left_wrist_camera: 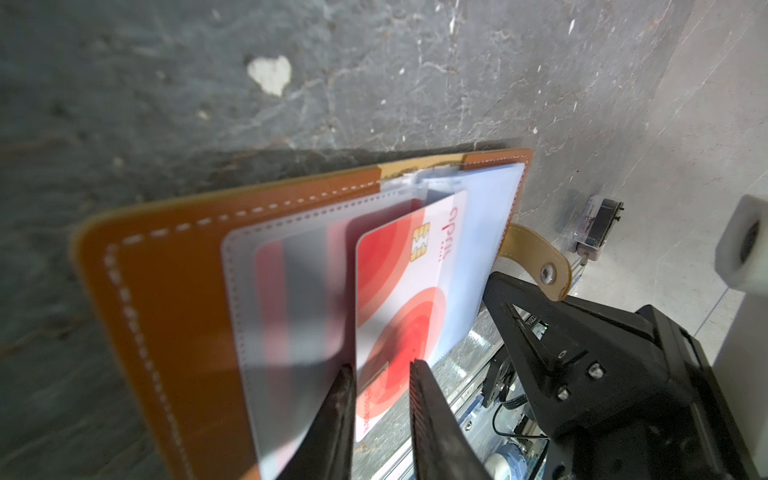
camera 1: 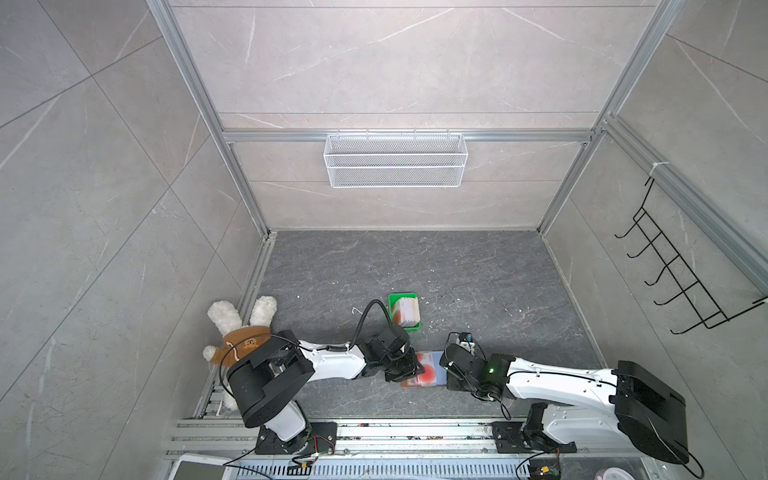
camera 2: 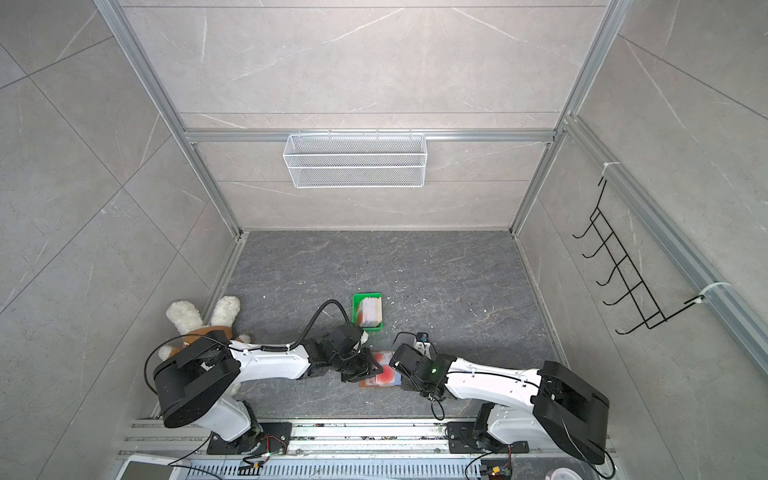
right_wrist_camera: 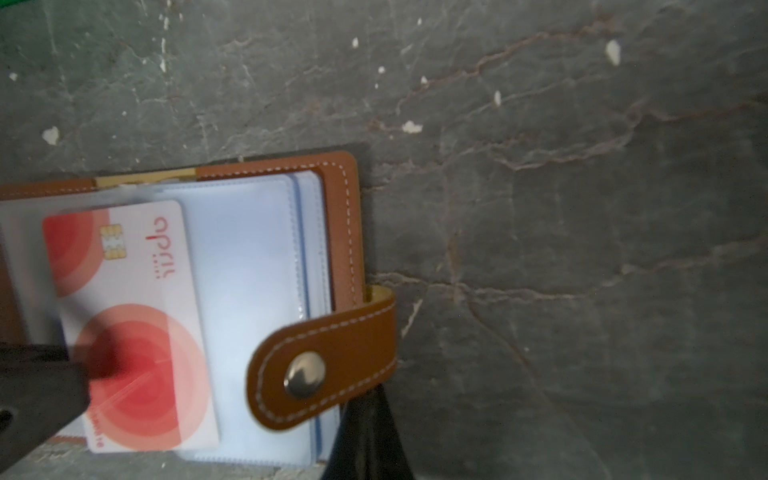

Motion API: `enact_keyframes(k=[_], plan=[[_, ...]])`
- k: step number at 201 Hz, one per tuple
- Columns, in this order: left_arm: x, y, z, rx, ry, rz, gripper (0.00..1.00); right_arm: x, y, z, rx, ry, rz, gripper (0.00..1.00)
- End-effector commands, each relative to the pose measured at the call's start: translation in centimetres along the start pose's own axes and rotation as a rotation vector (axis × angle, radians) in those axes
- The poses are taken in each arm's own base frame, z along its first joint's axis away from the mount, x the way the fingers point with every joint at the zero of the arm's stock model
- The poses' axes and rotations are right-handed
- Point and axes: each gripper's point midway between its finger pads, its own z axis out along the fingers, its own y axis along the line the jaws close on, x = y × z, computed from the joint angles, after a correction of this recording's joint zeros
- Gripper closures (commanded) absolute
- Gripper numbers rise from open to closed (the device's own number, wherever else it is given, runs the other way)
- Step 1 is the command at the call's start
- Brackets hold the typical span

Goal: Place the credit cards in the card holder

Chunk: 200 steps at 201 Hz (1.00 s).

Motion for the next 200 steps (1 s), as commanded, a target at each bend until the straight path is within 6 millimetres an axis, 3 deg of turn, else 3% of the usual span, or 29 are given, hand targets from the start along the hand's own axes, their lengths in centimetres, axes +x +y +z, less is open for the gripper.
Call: enact_keyframes(k=[1, 72, 200], plan=[[-0.3, 0.9, 0.1, -0.064, -0.007, 0.014, 0.76, 1.3, -1.2, 1.0, 0.039, 0.038, -0.008, 0.99], [-0.7, 1.1, 0.0, -0.120, -0.014, 0.040, 0.76, 1.3, -1.2, 1.0, 0.039, 0.037, -0.007, 0.99], [-1.5, -2.0, 1.2, -0.027, 0.005, 0.064, 0.78, 1.4, -1.2, 1.2, 0.038, 0.039, -0.009, 1.00]])
